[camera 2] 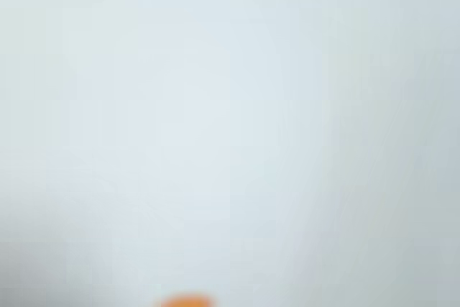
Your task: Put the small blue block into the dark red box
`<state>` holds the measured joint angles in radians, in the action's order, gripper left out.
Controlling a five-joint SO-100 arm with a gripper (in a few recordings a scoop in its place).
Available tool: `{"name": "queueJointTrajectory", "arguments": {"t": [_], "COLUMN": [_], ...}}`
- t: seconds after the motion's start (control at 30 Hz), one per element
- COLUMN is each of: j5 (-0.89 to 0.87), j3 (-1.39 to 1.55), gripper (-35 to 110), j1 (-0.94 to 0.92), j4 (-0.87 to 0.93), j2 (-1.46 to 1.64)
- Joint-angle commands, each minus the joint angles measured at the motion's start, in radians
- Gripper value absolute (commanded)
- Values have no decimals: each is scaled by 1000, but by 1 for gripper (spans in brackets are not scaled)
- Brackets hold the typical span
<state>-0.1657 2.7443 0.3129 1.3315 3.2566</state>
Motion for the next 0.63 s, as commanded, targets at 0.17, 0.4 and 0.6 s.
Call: {"name": "queueJointTrajectory", "arguments": {"t": [0.17,0.4,0.6], "j5": [156,193,193], "j3": [178,259,259], "gripper": [0,0,0], "j1": [150,169,173], "j4": [32,17,17], "j2": [100,100,100]}}
